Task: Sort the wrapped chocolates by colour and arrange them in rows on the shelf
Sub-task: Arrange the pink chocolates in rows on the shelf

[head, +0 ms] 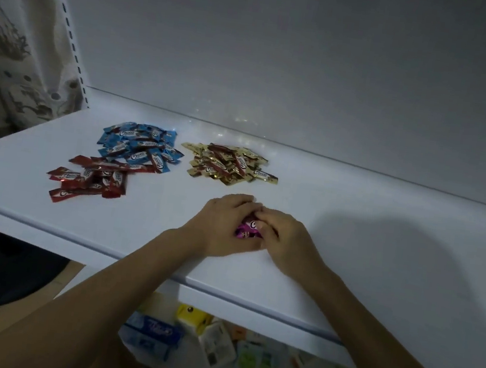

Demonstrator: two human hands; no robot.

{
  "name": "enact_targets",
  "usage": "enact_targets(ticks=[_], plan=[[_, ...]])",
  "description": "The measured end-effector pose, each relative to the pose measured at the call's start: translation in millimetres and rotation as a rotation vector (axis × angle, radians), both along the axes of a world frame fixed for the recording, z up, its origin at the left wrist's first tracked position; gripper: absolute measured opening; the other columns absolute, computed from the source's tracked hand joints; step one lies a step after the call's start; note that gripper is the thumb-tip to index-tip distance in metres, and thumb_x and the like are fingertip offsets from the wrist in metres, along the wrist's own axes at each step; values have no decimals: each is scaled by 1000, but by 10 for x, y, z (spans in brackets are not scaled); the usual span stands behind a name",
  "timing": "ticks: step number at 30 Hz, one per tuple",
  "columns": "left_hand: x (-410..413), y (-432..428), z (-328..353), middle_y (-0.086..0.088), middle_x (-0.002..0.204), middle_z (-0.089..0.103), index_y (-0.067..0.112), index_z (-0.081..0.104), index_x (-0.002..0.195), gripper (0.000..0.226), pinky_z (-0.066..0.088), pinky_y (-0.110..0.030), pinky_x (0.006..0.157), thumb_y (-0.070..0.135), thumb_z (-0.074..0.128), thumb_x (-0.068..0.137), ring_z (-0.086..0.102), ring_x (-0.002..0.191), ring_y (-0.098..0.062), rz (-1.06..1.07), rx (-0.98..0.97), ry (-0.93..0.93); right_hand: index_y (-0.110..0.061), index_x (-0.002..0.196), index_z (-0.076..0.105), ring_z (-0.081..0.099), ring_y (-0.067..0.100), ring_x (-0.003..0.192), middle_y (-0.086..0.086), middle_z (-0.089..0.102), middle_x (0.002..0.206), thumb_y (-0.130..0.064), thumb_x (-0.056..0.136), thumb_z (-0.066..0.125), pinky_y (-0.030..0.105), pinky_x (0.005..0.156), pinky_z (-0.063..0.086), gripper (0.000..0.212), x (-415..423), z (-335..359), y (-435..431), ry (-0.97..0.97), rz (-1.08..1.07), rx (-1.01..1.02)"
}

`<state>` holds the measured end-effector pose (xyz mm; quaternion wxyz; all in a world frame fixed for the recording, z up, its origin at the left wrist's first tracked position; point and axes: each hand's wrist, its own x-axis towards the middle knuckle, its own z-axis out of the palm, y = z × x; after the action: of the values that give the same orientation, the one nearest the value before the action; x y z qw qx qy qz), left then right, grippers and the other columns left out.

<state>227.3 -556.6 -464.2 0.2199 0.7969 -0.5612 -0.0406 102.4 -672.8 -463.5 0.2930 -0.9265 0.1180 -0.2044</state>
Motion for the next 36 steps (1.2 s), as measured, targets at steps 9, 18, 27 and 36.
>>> enact_targets(ticks=[9, 18, 27, 36], plan=[[-106, -268, -13, -2, 117, 61, 27, 57, 129, 80, 46, -40, 90, 69, 44, 62, 54, 107, -23, 1, -114, 86, -19, 103, 66, 59, 8, 87, -8, 66, 95, -15, 84, 66, 20, 77, 45, 20, -67, 56, -105, -77, -320, 123], [-309, -604, 51, 1, 109, 58, 24, 55, 122, 53, 42, -27, 73, 28, 73, 73, 59, 94, -19, 11, -221, 246, -24, 98, 63, 67, 13, 88, -4, 69, 97, -6, 81, 72, 26, 74, 55, 26, -175, 122, -185, -305, -409, 643], [-400, -821, 84, 5, 97, 56, 26, 55, 112, 40, 45, -28, 71, 17, 68, 75, 58, 83, -20, 54, -322, 214, -24, 98, 61, 68, 14, 87, 1, 71, 91, -5, 85, 66, 30, 82, 54, 23, -204, 53, -235, -432, -484, 649], [-504, -1104, 48, -1, 82, 62, 21, 55, 103, 35, 50, -32, 64, 14, 75, 76, 60, 71, -21, 124, -443, 503, -13, 88, 68, 67, 11, 75, 2, 71, 84, -6, 84, 69, 23, 65, 50, 8, -457, 71, -569, -470, -551, 629]])
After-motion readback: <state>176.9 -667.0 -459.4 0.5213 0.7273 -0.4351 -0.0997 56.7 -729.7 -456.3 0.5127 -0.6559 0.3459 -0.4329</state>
